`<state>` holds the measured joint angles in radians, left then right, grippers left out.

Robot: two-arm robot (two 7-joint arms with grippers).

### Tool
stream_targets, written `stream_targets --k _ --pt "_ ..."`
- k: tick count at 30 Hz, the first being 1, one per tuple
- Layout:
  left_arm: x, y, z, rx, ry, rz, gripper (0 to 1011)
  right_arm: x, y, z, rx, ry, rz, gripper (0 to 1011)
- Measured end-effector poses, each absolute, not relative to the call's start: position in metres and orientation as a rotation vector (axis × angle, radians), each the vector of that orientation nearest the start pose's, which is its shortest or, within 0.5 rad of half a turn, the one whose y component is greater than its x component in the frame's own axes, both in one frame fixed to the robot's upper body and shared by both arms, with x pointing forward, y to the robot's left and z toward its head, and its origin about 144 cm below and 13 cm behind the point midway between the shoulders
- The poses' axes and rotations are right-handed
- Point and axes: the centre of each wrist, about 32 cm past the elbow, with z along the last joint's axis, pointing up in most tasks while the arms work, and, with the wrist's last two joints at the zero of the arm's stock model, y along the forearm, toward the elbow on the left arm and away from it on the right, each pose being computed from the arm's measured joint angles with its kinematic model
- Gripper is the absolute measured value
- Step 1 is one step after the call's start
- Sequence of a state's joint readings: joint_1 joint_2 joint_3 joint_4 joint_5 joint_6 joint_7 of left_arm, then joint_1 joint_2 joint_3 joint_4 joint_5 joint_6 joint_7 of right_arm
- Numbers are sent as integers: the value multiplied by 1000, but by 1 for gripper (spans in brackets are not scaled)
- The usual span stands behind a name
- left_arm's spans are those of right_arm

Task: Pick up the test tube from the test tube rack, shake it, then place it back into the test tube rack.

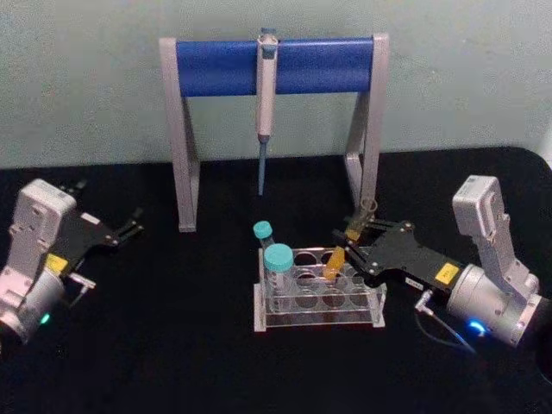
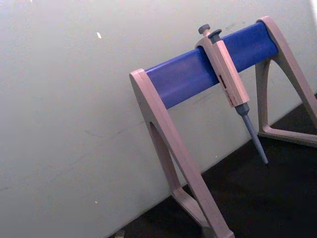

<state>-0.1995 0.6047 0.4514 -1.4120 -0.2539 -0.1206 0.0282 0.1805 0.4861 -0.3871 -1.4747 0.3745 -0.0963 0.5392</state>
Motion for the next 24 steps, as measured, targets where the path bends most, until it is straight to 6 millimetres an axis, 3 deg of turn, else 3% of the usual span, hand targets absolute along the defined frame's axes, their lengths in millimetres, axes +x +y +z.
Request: stream_targets --k 24 --pt "489 310 1140 304 -285 1248 1001 485 -277 1180 -70 -133 -700 223"
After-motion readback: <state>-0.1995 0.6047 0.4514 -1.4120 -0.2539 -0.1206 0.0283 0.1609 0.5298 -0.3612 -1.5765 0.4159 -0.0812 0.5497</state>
